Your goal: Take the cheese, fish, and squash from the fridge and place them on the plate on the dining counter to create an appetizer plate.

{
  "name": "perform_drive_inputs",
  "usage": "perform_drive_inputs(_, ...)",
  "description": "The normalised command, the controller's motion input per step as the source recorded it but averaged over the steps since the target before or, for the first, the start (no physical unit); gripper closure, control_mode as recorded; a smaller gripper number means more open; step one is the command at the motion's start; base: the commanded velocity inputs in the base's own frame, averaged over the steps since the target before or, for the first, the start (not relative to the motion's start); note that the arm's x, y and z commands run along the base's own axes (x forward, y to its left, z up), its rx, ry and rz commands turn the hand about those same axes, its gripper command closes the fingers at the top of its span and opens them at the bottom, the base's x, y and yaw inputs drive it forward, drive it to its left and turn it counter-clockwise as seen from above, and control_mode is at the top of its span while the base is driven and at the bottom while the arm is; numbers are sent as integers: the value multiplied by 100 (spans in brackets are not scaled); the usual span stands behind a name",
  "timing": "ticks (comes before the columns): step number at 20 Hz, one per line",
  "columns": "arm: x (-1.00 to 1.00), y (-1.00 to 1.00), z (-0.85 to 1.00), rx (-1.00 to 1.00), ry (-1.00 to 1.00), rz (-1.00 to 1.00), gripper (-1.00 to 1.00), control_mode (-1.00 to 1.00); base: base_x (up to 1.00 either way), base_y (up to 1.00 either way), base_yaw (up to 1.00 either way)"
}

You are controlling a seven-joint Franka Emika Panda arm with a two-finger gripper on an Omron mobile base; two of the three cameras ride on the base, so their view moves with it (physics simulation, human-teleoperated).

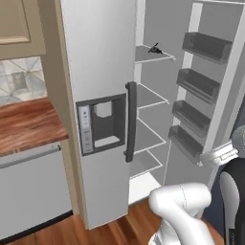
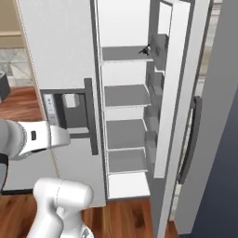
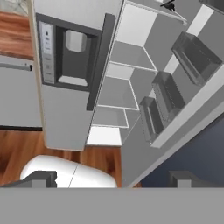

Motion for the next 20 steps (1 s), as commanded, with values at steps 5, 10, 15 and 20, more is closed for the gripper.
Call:
perform_drive_inputs(5, 0, 0, 0, 0, 0, 0, -100, 100, 48, -30, -6)
perform_drive_inputs(10, 0, 0, 0, 0, 0, 0, -100, 100, 56, -31, -4)
perform_drive_inputs(15, 0, 0, 0, 0, 0, 0, -100, 100, 64, -11, -4)
perform_drive_inputs(20, 0, 0, 0, 0, 0, 0, -100, 100, 76, 0, -4)
